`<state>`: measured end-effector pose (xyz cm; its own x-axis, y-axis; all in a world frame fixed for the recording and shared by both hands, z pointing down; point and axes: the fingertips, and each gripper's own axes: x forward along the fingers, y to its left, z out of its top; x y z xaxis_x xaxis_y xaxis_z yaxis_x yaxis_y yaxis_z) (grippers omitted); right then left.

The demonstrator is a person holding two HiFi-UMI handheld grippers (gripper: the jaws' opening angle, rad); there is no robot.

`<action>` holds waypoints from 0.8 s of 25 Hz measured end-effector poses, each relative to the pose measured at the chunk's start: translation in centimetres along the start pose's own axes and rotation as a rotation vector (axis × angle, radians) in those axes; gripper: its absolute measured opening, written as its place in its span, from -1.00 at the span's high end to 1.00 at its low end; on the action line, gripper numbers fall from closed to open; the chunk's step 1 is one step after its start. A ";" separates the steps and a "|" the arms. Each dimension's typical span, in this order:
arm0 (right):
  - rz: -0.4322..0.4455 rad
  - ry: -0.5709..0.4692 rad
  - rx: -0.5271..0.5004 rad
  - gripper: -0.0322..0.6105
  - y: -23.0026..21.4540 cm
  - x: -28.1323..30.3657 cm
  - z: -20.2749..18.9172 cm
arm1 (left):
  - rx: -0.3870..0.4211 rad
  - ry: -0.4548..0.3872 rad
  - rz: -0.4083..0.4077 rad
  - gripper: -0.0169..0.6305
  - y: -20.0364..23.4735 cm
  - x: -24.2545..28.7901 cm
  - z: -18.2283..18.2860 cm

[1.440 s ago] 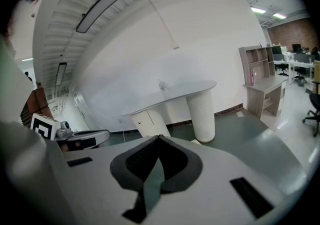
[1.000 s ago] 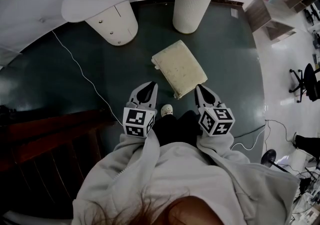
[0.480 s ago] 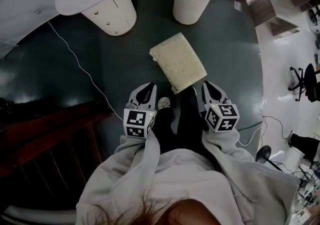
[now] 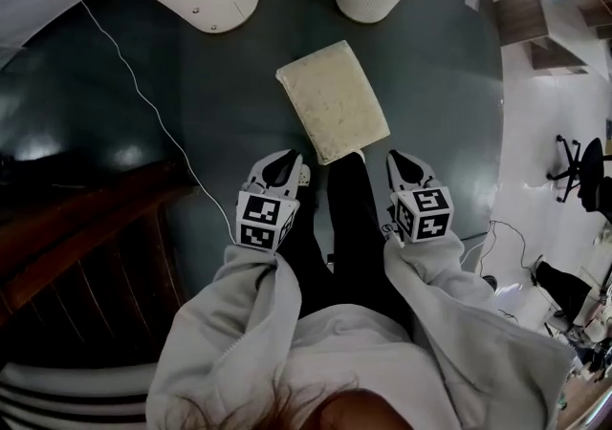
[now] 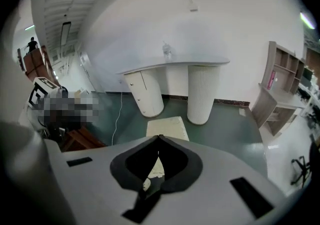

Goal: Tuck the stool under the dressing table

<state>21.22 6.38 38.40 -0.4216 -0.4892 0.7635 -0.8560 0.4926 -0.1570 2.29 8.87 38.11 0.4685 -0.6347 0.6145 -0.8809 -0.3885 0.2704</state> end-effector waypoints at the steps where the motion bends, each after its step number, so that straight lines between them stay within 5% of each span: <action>1: 0.002 0.015 -0.021 0.74 -0.5 0.6 -0.4 | -0.003 0.018 -0.004 0.86 0.0 0.8 -0.7; 11: 0.046 0.134 -0.110 0.50 -5.1 7.0 -4.1 | -0.113 0.120 0.044 0.85 0.2 7.1 -6.5; 14: 0.064 0.174 -0.119 0.42 -5.9 8.5 -4.9 | -0.161 0.153 0.045 0.55 -0.1 8.6 -7.6; 20: 0.128 0.238 -0.136 0.29 -7.0 11.7 -6.5 | -0.205 0.221 0.059 0.45 -0.4 11.6 -10.3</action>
<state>24.19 1.84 52.51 -0.4281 -0.2425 0.8706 -0.7452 0.6396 -0.1883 7.34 8.55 52.77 0.4098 -0.4829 0.7739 -0.9119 -0.1978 0.3595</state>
